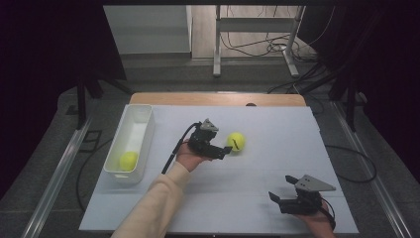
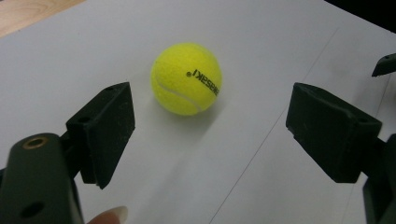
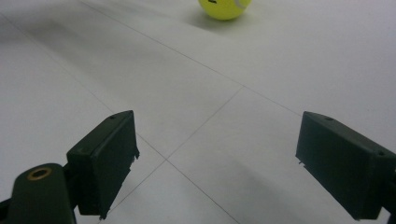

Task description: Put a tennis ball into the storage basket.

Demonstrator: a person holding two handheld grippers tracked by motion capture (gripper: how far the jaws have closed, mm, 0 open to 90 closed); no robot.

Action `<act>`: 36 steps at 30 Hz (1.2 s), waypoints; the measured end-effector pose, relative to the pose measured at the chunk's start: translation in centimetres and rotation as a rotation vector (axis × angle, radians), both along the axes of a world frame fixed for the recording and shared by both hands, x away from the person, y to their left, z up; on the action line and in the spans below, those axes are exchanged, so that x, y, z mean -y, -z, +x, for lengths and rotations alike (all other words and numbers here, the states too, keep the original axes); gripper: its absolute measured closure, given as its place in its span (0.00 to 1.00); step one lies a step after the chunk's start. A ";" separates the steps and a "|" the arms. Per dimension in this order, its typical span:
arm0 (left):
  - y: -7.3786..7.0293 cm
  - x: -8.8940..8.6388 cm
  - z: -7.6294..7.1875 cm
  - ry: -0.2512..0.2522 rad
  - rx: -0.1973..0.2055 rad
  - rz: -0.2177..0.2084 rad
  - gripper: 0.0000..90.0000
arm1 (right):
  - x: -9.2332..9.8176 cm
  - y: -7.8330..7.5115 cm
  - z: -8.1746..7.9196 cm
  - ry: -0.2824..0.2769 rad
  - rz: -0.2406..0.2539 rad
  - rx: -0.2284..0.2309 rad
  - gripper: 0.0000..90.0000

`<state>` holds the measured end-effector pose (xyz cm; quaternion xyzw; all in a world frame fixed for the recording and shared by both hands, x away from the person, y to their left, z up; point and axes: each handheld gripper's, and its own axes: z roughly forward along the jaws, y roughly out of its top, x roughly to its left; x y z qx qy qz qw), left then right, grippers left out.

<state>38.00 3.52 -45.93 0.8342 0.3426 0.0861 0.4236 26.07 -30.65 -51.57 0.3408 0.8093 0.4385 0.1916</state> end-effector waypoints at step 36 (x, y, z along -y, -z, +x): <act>2.4 3.1 2.7 -0.012 -0.052 0.067 0.18 | 0.0 0.0 0.0 -0.003 0.003 0.002 0.15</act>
